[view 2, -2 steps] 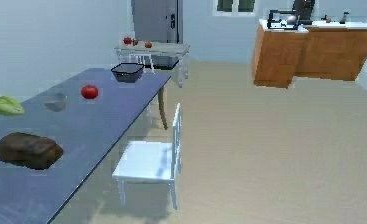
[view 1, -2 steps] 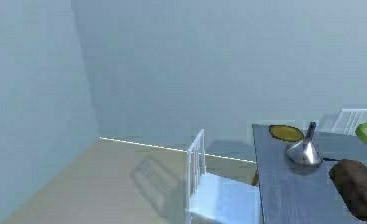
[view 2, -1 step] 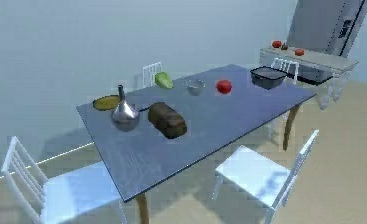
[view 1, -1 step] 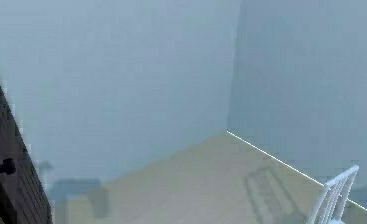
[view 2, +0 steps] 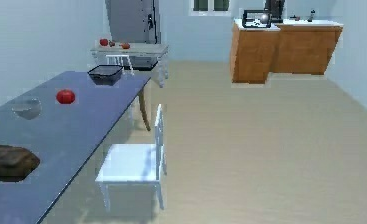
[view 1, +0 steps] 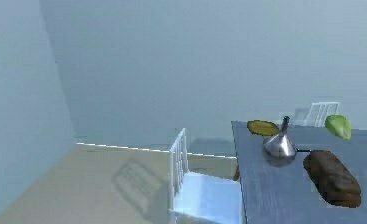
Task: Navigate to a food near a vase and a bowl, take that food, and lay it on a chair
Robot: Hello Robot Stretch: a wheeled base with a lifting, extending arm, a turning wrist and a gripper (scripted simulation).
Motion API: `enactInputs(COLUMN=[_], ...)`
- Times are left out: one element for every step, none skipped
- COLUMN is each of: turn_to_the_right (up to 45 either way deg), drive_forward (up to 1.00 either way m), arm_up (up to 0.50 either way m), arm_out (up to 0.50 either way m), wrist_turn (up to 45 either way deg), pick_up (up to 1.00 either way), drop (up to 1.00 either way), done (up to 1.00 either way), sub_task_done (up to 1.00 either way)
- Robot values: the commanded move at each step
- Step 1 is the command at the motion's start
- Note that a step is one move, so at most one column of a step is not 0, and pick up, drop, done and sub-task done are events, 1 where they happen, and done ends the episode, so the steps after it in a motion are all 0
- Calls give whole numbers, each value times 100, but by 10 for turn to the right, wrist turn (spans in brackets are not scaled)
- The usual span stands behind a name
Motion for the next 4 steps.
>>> enactInputs(turn_to_the_right=[450,30,0,-450], drive_forward=[0,0,35,0], arm_up=[0,0,0,0], arm_out=[0,0,0,0], wrist_turn=[0,0,0,0], pick_up=[0,0,0,0], drop=[0,0,0,0], done=[0,0,0,0], sub_task_done=[0,0,0,0])
